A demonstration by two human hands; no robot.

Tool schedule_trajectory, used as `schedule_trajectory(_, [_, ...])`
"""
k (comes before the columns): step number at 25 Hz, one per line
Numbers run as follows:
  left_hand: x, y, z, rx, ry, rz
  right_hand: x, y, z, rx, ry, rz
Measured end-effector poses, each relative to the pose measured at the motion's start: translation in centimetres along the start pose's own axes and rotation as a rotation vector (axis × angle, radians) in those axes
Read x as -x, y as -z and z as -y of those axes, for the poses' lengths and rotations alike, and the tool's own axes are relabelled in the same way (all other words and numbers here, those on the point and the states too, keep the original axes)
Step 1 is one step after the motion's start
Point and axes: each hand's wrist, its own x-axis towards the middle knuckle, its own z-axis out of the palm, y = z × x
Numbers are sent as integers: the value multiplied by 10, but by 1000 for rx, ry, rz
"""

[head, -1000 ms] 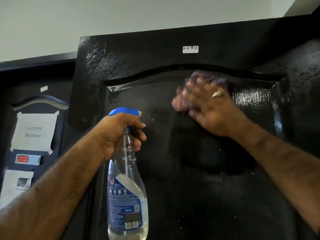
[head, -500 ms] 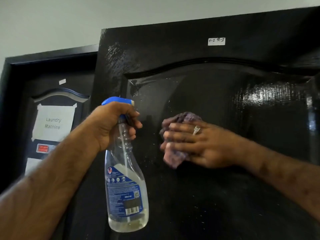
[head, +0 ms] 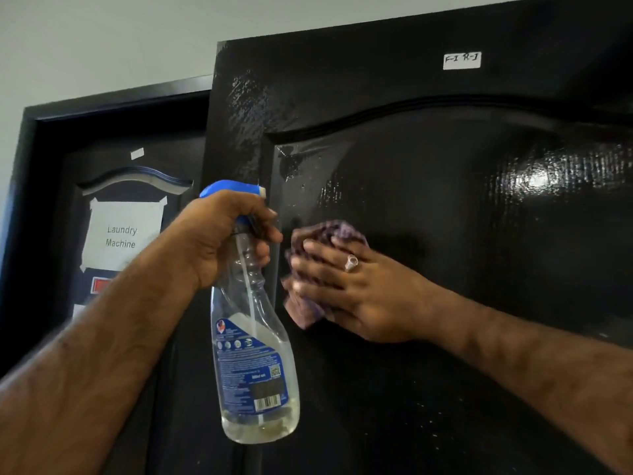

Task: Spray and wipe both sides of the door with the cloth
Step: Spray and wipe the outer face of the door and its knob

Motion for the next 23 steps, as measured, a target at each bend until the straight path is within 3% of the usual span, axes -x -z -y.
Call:
schedule_trajectory(2, [1, 10, -3, -10, -16, 1, 15, 9, -23, 5, 152, 41])
schedule_trajectory(3, [1, 15, -4, -17, -18, 7, 14, 9, -45, 36, 128, -6])
schedule_trajectory(6, [2, 30, -1, -39, -2, 13, -12, 20, -121, 155, -270, -302])
schedule_trajectory(8, [2, 39, 3, -54, 19, 16, -45, 24, -132, 117, -654, -325])
schedule_trajectory(10, [4, 50, 7, -80, 45, 5, -76, 15, -103, 84, -736, -324])
schedule_trajectory(12, [6, 61, 10, -106, 51, -20, -89, 0, -55, 81, -472, -273])
schedule_trajectory(15, [11, 73, 11, -154, 63, -13, -77, -13, -5, 10, 121, -62])
schedule_trajectory(17, [14, 82, 10, -153, 82, 9, -78, -10, -20, 10, 276, -49])
schedule_trajectory(19, [15, 95, 9, -149, 81, 23, -96, -8, -59, 74, 85, -165])
schedule_trajectory(21, [16, 106, 9, -139, 72, 28, -118, 6, -91, 122, -313, -291])
schedule_trajectory(23, [16, 114, 10, -123, 67, 23, -138, 7, -78, 96, -600, -292])
